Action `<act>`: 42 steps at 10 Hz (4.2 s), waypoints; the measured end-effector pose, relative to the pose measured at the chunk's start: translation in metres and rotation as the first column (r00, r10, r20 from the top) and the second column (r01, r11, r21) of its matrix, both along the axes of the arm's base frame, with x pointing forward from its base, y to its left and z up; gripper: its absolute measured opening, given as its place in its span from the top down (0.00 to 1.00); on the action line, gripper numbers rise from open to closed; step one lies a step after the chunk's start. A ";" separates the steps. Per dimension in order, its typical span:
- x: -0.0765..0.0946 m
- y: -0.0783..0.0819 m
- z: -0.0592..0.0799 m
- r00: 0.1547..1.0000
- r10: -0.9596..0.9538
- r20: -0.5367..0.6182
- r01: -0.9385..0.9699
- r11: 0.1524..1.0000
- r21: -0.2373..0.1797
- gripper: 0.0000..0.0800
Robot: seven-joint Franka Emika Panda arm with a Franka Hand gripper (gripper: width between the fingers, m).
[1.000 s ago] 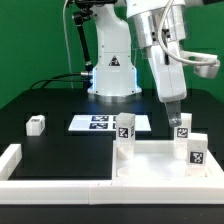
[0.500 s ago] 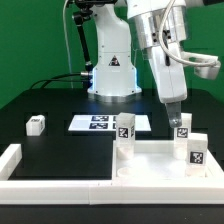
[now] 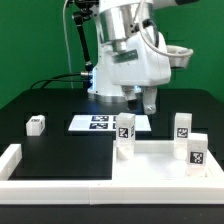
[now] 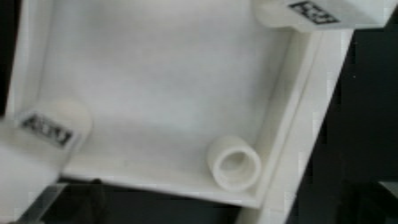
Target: Assemble square table
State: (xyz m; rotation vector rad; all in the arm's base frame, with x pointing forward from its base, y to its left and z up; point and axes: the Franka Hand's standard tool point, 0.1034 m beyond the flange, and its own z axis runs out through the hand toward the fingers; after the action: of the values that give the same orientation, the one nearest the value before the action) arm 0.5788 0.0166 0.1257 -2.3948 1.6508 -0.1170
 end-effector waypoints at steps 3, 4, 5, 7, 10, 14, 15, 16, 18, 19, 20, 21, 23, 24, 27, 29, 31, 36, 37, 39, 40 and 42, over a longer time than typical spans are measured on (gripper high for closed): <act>0.000 -0.007 -0.001 0.969 0.246 0.033 -0.243 0.968 -0.063 0.19; 0.000 -0.008 -0.001 0.953 0.302 0.037 -0.299 0.951 -0.077 0.19; 0.000 -0.008 -0.001 0.935 0.351 0.040 -0.347 0.934 -0.090 0.19; -0.003 -0.028 -0.007 0.843 0.536 0.055 -0.520 0.835 -0.178 0.19; -0.052 -0.092 -0.023 0.630 0.777 -0.015 -0.740 0.594 -0.315 0.19; -0.120 -0.206 -0.038 0.281 0.940 -0.196 -0.909 0.195 -0.368 0.19; -0.125 -0.220 -0.042 0.286 0.937 -0.200 -0.912 0.202 -0.358 0.19; -0.120 -0.207 -0.043 0.311 0.933 -0.181 -0.911 0.239 -0.336 0.19; -0.121 -0.207 -0.044 0.313 0.933 -0.180 -0.912 0.242 -0.330 0.19; -0.120 -0.192 -0.047 0.317 0.936 -0.154 -0.930 0.275 -0.246 0.19; -0.118 -0.187 -0.049 0.300 0.941 -0.159 -0.945 0.270 -0.182 0.19; -0.125 -0.187 -0.062 0.268 0.948 -0.171 -0.962 0.253 -0.108 0.19; -0.156 -0.208 -0.077 0.203 0.959 -0.196 -0.973 0.220 0.070 0.19; -0.169 -0.212 -0.080 0.178 0.963 -0.202 -0.967 0.209 0.144 0.19; -0.195 -0.205 -0.078 0.155 0.964 -0.216 -0.912 0.224 0.343 0.19; -0.201 -0.206 -0.077 0.140 0.971 -0.197 -0.874 0.214 0.437 0.19; -0.198 -0.206 -0.085 0.096 0.976 -0.197 -0.851 0.183 0.493 0.19; -0.218 -0.231 -0.108 0.153 0.951 -0.269 -0.786 0.282 0.551 0.19; -0.218 -0.230 -0.108 0.151 0.951 -0.269 -0.785 0.281 0.552 0.19; -0.219 -0.230 -0.109 0.149 0.951 -0.269 -0.781 0.280 0.558 0.19; -0.224 -0.232 -0.110 0.143 0.952 -0.270 -0.744 0.283 0.605 0.19; -0.217 -0.234 -0.111 0.131 0.951 -0.280 -0.686 0.291 0.667 0.19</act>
Offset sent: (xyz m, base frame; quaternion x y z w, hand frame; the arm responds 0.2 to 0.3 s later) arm 0.0000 0.0000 0.0000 0.0000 0.0000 -0.1938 0.9810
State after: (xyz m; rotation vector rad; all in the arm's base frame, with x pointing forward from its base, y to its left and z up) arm 0.3615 -0.2174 0.0144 -2.7137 -0.0118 1.2771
